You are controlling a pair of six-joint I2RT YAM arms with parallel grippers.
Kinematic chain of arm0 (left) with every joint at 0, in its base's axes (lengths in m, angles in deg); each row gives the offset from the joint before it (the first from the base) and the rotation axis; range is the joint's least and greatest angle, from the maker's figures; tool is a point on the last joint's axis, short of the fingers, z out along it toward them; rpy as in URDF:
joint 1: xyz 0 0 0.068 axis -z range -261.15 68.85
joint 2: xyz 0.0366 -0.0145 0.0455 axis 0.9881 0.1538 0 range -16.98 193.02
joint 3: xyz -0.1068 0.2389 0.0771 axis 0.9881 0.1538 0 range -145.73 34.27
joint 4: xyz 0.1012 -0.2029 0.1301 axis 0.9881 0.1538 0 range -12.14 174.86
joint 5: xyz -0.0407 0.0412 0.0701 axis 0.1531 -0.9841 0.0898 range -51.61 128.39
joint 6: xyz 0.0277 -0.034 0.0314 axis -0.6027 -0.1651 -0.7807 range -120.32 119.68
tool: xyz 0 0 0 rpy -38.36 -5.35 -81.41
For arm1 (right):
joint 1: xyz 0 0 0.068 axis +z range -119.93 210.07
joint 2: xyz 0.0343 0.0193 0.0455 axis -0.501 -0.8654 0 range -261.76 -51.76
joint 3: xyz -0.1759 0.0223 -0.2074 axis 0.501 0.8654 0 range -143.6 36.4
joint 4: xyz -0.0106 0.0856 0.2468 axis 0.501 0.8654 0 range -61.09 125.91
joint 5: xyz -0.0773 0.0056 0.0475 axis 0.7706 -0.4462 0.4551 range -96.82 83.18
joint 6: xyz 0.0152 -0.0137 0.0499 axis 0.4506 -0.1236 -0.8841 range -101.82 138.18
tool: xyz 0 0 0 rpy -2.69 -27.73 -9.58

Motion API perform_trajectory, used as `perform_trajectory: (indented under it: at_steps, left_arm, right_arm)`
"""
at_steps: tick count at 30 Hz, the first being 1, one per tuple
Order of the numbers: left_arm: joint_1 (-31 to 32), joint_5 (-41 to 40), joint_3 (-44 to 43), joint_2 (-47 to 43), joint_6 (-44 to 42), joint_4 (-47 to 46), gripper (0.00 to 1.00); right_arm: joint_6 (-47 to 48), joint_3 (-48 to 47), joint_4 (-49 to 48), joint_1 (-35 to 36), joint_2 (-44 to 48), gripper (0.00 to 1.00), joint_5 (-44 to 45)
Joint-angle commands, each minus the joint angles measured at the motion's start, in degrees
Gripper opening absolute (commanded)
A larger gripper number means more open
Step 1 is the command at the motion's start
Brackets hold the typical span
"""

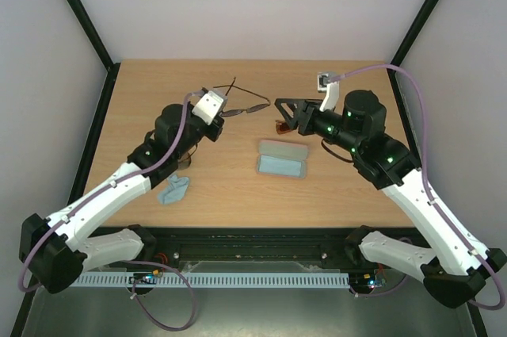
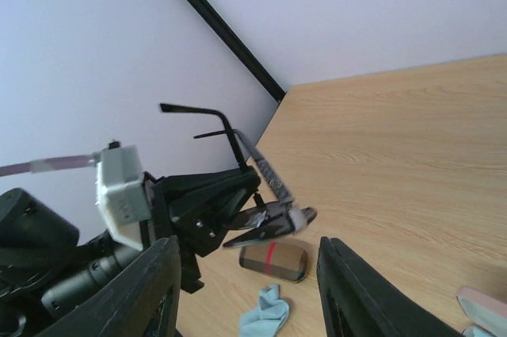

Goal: Organize the sunglasses
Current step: Fold the sunglasses.

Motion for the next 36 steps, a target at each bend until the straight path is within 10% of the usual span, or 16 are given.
perform_trajectory:
  at_steps: [1,11,36]
  left_arm:
    - [0.91,0.03,2.55,-3.41,-9.43,-9.81,0.02]
    - [3.48,7.59,12.08,-7.44,-26.55,-20.10,0.02]
    - [8.25,4.83,14.56,-9.38,-32.08,-26.59,0.03]
  right_arm:
    - [2.21,-3.27,3.79,-0.01,-2.62,0.47,1.28]
    - [3.82,-0.89,2.65,-0.01,-5.39,0.41,-10.35]
    - [2.32,6.31,-1.09,0.10,-7.98,0.07,-17.28]
